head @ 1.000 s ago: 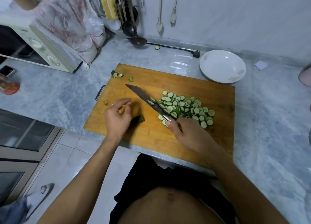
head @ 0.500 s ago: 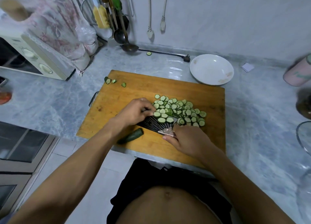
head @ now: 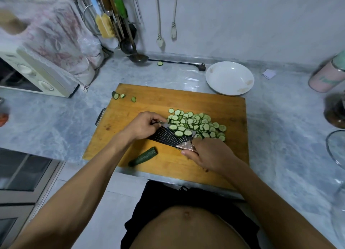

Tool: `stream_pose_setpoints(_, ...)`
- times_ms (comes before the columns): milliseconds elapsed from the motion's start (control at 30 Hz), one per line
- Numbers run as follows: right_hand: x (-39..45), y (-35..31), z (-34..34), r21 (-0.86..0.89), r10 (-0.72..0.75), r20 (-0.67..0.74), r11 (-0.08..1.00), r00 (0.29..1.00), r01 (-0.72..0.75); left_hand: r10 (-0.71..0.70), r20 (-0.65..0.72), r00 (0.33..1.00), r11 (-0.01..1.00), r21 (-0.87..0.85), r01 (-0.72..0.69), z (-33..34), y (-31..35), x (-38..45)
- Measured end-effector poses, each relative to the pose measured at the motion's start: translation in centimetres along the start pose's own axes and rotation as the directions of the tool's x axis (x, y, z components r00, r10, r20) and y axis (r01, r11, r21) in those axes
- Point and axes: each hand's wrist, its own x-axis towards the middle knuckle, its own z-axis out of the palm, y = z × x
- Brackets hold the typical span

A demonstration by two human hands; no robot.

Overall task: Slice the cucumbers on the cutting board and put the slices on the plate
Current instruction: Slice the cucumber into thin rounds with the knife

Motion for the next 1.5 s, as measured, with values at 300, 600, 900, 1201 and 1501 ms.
stream_pose_setpoints(300, 1.0, 0.0, -0.4, 0.006, -0.028, 0.013, 1.000, 1.000, 0.028, 0.134, 0.087, 0.987, 0.991, -0.028, -0.132, 2.2, 2.6, 0.4)
stream_pose_setpoints(600, 1.3, -0.4, -0.8, -0.081, -0.045, 0.042, 0.996, 0.998, 0.048, 0.127, -0.020, 0.992, 0.987, 0.105, -0.125, 1.5, 1.7, 3.6)
stream_pose_setpoints(900, 1.2, 0.2, -1.6, -0.075, -0.068, 0.039, 0.995, 0.997, 0.070, 0.091, 0.022, 0.996, 0.988, 0.125, -0.093, 2.3, 2.4, 4.1)
stream_pose_setpoints(1201, 1.4, 3.1, -1.7, 0.030, 0.015, 0.002, 0.999, 1.000, -0.015, 0.063, -0.273, 0.960, 0.998, -0.008, -0.068, -2.6, 2.4, 2.7)
stream_pose_setpoints(1501, 4.1, 4.9, -1.9, 0.462, 0.254, -0.095, 0.868, 0.962, -0.184, -0.023, -0.689, 0.724, 0.958, -0.223, -0.182, -3.8, 1.9, 1.5)
